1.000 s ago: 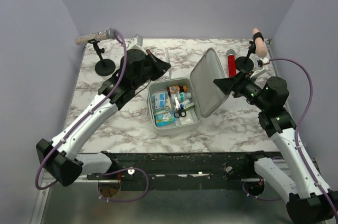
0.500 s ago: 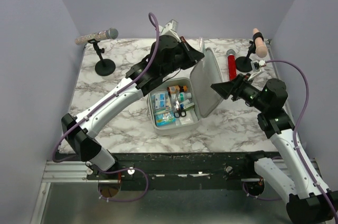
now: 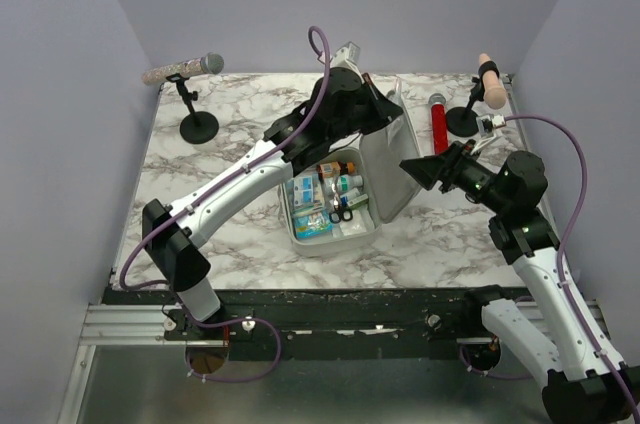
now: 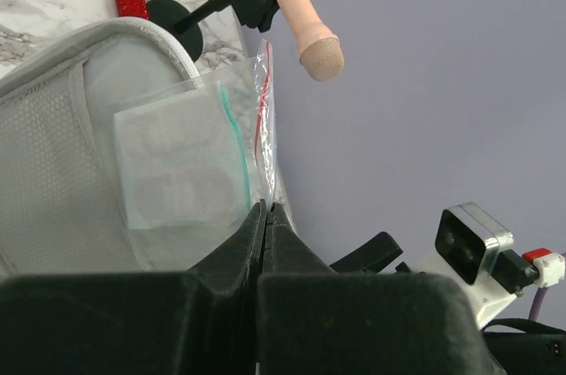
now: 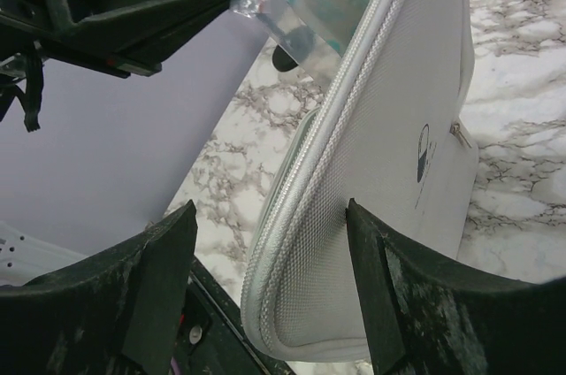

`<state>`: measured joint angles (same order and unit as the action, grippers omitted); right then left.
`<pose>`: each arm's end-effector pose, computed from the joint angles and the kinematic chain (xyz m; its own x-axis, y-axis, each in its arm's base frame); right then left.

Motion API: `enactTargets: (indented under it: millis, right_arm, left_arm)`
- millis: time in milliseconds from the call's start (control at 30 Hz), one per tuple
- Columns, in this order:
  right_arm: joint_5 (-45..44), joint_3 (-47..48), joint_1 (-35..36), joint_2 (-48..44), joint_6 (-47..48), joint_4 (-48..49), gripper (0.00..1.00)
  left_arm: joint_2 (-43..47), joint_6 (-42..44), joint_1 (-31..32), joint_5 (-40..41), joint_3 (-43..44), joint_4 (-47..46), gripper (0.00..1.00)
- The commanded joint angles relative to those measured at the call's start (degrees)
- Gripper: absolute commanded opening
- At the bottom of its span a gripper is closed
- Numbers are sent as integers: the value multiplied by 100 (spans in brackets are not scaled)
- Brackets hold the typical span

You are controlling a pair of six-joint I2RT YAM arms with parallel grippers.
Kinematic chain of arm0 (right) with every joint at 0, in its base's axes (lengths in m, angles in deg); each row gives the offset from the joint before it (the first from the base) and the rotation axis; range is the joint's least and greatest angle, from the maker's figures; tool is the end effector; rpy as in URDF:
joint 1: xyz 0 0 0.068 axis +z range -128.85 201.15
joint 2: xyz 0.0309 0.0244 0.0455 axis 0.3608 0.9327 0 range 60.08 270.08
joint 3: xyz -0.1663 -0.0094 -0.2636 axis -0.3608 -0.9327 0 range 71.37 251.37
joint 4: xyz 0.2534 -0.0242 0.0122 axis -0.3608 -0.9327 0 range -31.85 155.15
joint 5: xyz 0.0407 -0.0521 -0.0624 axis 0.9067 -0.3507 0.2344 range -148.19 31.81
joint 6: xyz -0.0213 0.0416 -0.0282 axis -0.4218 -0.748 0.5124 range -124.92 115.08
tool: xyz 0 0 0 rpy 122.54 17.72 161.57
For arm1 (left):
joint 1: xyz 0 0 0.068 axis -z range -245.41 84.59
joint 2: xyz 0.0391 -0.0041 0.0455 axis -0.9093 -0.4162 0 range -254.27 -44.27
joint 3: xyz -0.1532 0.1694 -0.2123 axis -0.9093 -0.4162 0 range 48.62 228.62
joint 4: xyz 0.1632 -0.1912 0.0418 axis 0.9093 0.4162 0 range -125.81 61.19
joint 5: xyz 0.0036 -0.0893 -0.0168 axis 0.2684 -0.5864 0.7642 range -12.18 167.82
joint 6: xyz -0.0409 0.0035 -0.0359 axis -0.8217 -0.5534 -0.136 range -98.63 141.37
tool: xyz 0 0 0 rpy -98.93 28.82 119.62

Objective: Organize the medicine kit

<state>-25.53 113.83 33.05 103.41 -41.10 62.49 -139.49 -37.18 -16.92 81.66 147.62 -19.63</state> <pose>0.1350 0.0488 0.3721 -0.4623 0.4105 -0.7860 -0.5300 0.5827 0.6161 0.2597 -0.2897 0.4683 -0.6747 -0.5219 -0.5219 0.2459 0.5077 -0.8257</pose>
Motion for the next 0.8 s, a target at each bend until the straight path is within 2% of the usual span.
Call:
enactTargets:
  millis: [0,400,767]
  right_arm:
    - [196,-71,-4,-97,-29,28,76]
    - [179,-141,-4,-176,-55,28,76]
    - [161,-115,-4,-229,-73,28,76]
  left_arm:
    - [-111,-122,90,38,225,-28,0]
    - [214,-482,117,442,-91,-563,0]
    - [355,-974,117,258,-838,-1231,0]
